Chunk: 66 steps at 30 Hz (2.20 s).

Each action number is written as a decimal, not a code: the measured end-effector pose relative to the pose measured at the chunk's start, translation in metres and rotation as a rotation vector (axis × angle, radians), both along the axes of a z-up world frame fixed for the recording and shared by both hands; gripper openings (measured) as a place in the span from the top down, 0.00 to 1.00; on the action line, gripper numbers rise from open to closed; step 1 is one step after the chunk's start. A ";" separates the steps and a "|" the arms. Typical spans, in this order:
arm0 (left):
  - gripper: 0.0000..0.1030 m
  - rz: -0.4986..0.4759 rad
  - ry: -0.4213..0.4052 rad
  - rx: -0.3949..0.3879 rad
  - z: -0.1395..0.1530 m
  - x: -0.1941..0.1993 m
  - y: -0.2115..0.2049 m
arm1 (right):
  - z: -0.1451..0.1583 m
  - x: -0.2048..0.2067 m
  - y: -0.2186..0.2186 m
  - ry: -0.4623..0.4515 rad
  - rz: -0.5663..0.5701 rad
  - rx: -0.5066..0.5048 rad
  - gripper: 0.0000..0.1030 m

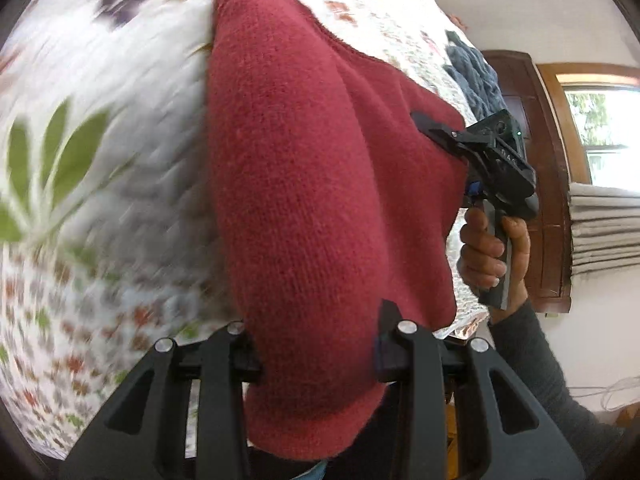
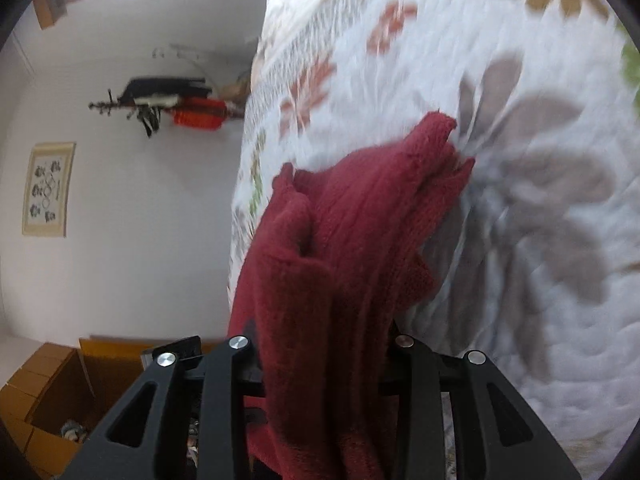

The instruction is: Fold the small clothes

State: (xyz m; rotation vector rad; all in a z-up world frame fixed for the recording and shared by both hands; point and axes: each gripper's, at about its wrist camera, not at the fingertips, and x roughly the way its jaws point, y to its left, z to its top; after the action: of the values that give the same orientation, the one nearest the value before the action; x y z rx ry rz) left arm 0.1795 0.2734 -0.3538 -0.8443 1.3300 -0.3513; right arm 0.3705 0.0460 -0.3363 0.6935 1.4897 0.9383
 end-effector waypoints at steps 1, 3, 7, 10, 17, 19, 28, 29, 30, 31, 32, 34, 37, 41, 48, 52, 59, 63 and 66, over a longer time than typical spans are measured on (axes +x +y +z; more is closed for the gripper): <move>0.68 0.017 0.015 -0.021 -0.012 -0.005 0.003 | -0.008 -0.003 0.007 0.011 0.014 -0.011 0.68; 0.66 0.024 0.017 -0.028 -0.027 -0.012 0.006 | -0.026 -0.005 0.001 0.029 0.016 -0.033 0.67; 0.50 0.057 0.015 -0.043 -0.046 -0.013 0.011 | -0.047 -0.005 -0.004 0.058 -0.017 -0.087 0.55; 0.44 0.049 0.014 0.007 -0.036 -0.014 0.012 | -0.046 -0.009 -0.019 0.039 -0.063 -0.116 0.44; 0.29 0.163 -0.263 0.228 0.054 -0.057 0.036 | 0.021 -0.045 -0.061 -0.158 -0.162 -0.142 0.50; 0.30 0.137 -0.333 0.176 0.069 -0.065 0.028 | 0.032 -0.063 -0.059 -0.211 -0.141 -0.166 0.59; 0.50 -0.055 -0.170 0.134 0.000 -0.042 -0.029 | 0.032 -0.075 -0.040 -0.333 -0.107 -0.287 1.00; 0.50 -0.054 -0.160 0.132 -0.006 -0.041 -0.028 | 0.032 -0.073 -0.043 -0.346 -0.123 -0.291 1.00; 0.50 -0.059 -0.151 0.128 -0.010 -0.040 -0.027 | 0.029 -0.068 -0.045 -0.351 -0.143 -0.312 1.00; 0.50 -0.062 -0.144 0.120 -0.010 -0.040 -0.025 | 0.021 -0.061 -0.047 -0.331 -0.157 -0.338 1.00; 0.49 -0.067 -0.141 0.112 -0.008 -0.035 -0.025 | 0.015 -0.057 -0.047 -0.304 -0.160 -0.341 1.00; 0.47 -0.078 -0.147 0.103 -0.003 -0.034 -0.023 | 0.012 -0.054 -0.051 -0.272 -0.162 -0.298 1.00; 0.45 -0.068 -0.144 0.078 -0.008 -0.037 -0.021 | 0.021 -0.057 -0.061 -0.268 -0.206 -0.239 0.85; 0.44 -0.037 -0.139 0.057 -0.016 -0.046 -0.017 | 0.010 -0.058 -0.055 -0.244 -0.175 -0.290 0.60; 0.42 -0.060 -0.125 0.034 -0.006 -0.044 -0.024 | 0.004 -0.055 -0.039 -0.316 -0.153 -0.372 0.90; 0.42 -0.054 -0.249 0.013 0.048 -0.025 -0.005 | -0.005 -0.053 -0.048 -0.270 -0.175 -0.348 0.83; 0.36 -0.003 -0.260 0.017 0.047 0.073 0.040 | 0.012 -0.030 -0.045 -0.278 -0.154 -0.314 0.83; 0.54 -0.021 -0.105 0.110 -0.005 0.106 0.041 | -0.015 -0.016 -0.035 -0.236 -0.111 -0.414 0.90; 0.52 -0.018 -0.122 0.107 0.009 0.103 0.042 | 0.000 -0.022 -0.037 -0.276 -0.108 -0.419 0.85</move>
State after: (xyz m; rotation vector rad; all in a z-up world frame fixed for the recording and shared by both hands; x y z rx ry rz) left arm 0.2828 0.3156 -0.3447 -0.7109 1.2319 -0.3372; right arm 0.3490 0.0094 -0.3365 0.3203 1.3302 0.5843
